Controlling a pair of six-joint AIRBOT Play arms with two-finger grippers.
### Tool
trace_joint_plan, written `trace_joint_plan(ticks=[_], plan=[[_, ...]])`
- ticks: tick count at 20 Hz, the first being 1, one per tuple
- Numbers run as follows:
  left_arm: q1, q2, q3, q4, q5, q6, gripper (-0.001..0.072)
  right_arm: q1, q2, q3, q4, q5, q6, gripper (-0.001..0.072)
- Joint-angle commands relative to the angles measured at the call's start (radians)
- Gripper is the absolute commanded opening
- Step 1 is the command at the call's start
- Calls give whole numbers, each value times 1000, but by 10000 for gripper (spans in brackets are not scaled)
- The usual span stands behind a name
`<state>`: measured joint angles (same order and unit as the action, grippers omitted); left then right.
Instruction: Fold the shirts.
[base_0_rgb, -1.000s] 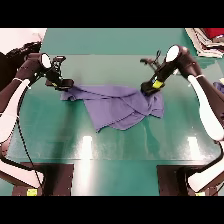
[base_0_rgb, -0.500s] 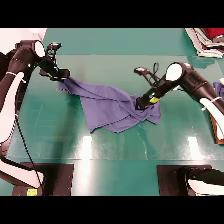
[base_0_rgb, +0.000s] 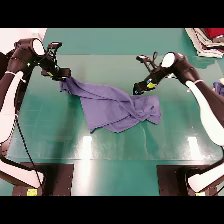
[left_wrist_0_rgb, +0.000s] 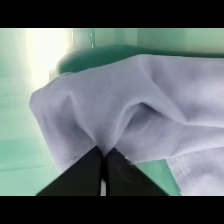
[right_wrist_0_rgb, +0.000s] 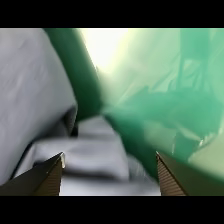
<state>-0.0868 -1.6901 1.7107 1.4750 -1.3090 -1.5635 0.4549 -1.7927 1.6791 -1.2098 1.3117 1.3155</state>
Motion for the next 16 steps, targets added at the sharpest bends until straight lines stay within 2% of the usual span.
trace_joint_plan(ticks=[1,2,3,4,6,7,11,16], plan=[[0,0,1,-9,0,0,28,21,-140,137,41,101,-8,571],[0,0,1,-9,0,0,28,23,-158,157,39,121,-8,568],[0,0,1,-9,-1,0,28,30,-171,173,39,140,-8,485],[0,0,1,-9,-1,0,28,29,-179,182,39,156,-10,371],[0,0,1,-10,-5,0,28,29,-182,184,40,166,-20,205],[0,0,1,-10,-11,0,28,29,-182,185,40,167,-28,28],[0,27,2,-8,-24,0,27,6,-145,185,27,136,-33,13],[0,216,9,-9,83,0,27,-74,70,185,29,41,-29,12]])
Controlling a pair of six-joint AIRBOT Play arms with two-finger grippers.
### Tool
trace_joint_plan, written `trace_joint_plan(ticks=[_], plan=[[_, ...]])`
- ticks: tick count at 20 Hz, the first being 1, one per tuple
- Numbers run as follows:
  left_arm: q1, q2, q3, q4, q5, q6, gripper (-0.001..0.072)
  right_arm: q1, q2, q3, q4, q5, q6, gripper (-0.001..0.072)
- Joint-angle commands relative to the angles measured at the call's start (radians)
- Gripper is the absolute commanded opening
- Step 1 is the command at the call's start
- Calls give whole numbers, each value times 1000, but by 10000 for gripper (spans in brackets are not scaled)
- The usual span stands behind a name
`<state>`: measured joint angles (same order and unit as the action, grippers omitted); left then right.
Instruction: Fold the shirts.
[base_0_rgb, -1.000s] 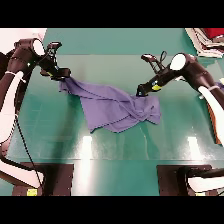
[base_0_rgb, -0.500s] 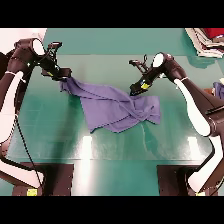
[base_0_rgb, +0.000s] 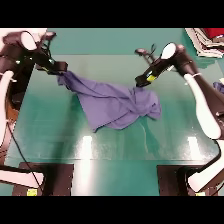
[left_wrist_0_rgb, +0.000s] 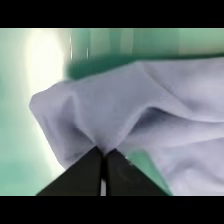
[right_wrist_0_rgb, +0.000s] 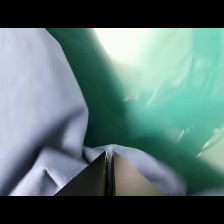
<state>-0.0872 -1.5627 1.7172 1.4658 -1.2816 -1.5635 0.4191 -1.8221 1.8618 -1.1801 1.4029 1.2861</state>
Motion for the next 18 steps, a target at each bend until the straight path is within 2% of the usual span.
trace_joint_plan(ticks=[1,5,11,15,18], plan=[[0,130,2,0,63,0,28,-55,147,2,-1,-64,0,12],[0,312,2,0,94,0,27,-120,346,2,-1,-142,0,12],[0,627,35,-63,320,0,28,-198,632,2,-1,-201,0,12],[0,681,232,-166,309,1,27,-245,782,2,-1,-200,1,12],[0,680,332,-293,295,53,27,-264,863,2,0,-179,35,12]])
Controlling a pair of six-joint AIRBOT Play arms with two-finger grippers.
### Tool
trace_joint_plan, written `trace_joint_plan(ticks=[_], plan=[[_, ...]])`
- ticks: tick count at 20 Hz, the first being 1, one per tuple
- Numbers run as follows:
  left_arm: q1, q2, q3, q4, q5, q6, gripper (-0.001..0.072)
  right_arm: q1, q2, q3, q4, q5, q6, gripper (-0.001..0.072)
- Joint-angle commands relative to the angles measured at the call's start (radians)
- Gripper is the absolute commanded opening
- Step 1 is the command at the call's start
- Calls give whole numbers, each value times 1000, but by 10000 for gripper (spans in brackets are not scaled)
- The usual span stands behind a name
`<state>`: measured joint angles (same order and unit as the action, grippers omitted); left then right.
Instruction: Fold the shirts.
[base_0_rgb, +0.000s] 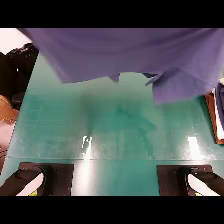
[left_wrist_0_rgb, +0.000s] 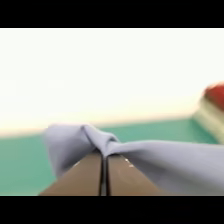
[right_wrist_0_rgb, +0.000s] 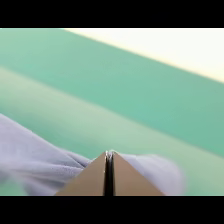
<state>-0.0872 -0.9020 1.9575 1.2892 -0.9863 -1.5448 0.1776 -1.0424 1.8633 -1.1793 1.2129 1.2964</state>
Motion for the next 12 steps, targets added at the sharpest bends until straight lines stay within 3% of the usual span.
trace_joint_plan(ticks=[1,7,9,12], plan=[[0,19,91,-129,-4,35,27,-24,97,0,-2,34,36,12],[0,-126,-31,-27,-253,61,27,-23,35,-130,1,286,177,12],[0,-237,-107,13,-323,61,27,-24,-6,-278,1,277,181,12],[0,-434,-209,48,-320,61,27,-24,-111,-501,2,179,180,12]])
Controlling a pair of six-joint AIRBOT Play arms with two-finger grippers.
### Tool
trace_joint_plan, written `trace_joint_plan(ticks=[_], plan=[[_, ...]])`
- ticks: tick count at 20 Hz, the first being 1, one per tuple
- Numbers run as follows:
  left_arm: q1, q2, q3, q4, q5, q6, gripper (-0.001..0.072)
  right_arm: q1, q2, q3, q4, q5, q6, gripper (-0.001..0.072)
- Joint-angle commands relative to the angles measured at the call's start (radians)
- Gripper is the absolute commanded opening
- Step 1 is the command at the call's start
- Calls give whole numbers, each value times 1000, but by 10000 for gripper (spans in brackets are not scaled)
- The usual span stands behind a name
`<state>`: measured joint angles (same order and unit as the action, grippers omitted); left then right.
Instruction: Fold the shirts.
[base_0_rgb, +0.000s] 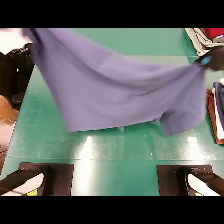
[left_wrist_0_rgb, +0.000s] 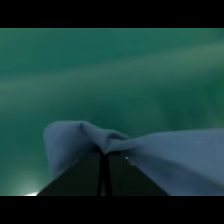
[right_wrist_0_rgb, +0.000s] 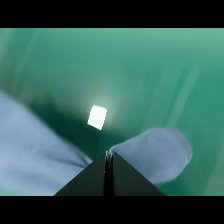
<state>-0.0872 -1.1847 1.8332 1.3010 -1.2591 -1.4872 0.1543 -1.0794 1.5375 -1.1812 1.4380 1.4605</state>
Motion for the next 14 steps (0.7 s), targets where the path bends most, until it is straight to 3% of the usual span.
trace_joint_plan(ticks=[1,6,11,12,13,14], plan=[[0,-229,-110,36,-21,3,27,0,-116,-226,3,-108,16,12],[0,-533,-124,-3,175,3,28,0,-337,-288,11,-469,16,12],[1,-580,-123,-14,351,-2,36,-1,-537,-81,11,-517,16,15],[0,-580,-123,-14,348,-2,267,-1,-567,-38,11,-507,16,26],[1,-580,-123,-13,331,-1,531,-3,-596,9,11,-469,16,181],[2,-578,-123,-3,305,-1,541,-8,-617,51,11,-420,16,303]])
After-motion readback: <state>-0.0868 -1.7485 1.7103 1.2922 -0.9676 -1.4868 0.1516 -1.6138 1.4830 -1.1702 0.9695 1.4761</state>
